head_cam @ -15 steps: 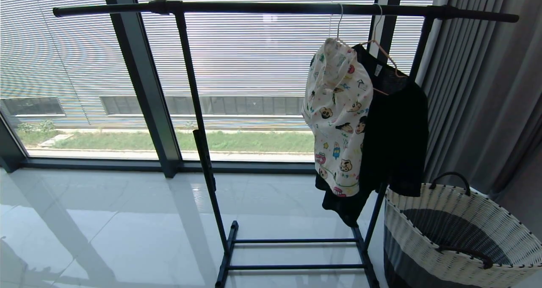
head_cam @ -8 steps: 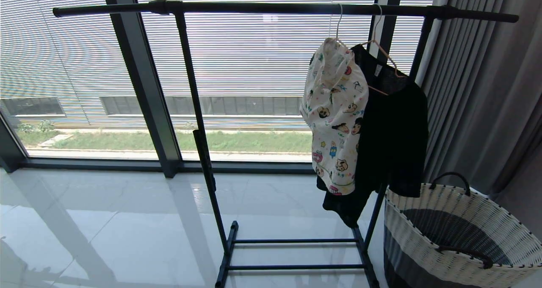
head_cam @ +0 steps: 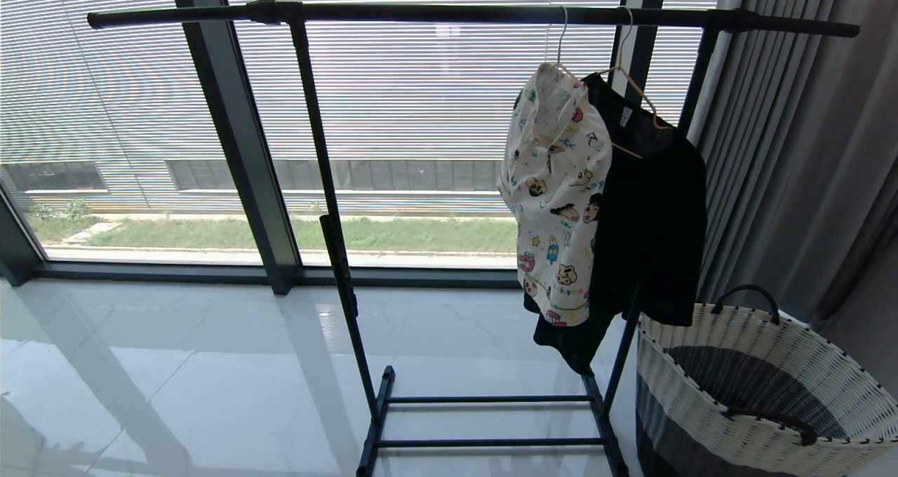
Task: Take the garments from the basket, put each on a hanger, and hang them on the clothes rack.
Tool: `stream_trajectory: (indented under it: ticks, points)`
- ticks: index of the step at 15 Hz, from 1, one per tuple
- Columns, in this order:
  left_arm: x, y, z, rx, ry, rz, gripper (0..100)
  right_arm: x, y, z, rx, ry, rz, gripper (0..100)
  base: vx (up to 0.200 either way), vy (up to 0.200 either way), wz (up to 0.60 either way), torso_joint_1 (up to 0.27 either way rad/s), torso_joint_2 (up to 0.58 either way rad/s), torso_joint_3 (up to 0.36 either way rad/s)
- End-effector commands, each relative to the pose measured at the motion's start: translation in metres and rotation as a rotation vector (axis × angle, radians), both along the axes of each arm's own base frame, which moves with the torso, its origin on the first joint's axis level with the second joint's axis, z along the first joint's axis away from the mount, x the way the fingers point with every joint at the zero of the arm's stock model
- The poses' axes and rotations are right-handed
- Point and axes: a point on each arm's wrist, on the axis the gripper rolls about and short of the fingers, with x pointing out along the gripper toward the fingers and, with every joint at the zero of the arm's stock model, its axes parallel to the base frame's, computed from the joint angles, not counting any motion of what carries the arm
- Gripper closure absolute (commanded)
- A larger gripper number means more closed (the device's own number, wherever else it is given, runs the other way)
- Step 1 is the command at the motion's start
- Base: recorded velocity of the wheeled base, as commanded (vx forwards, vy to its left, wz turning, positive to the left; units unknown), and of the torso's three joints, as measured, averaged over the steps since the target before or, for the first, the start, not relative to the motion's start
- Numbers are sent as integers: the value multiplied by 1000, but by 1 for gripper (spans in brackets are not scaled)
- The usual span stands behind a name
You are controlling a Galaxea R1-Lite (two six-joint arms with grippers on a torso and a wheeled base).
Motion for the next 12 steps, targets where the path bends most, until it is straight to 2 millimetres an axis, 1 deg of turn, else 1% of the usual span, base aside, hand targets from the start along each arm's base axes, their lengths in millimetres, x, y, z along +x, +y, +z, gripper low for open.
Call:
stream_trajectory:
  ticks: [1,2,3,6,9,10,11,12]
  points:
    - [0,1,2,-9,-2,49,0,0,0,0,13,3,-8,0,0,0,0,0,0,0]
    - [0,2,2,-7,-2,72,0,0,0,0,13,3,-8,0,0,0,0,0,0,0]
    - [1,1,2,-6,14,50,0,0,0,0,15,2,8,0,0,0,0,0,0,0]
    - [11,1,3,-19,136,-58,0,0,1,-1,11,7,40,0,0,0,0,0,0,0]
    - [7,-1,3,-15,84,-237,0,0,1,-1,11,7,41,0,0,0,0,0,0,0]
    - [6,0,3,-15,81,-271,0,0,1,-1,12,7,41,0,0,0,0,0,0,0]
    - [5,0,3,-12,64,-269,0,0,1,-1,11,7,41,0,0,0,0,0,0,0]
    - [-1,0,1,-4,-4,-242,0,0,1,-1,6,8,41,0,0,0,0,0,0,0]
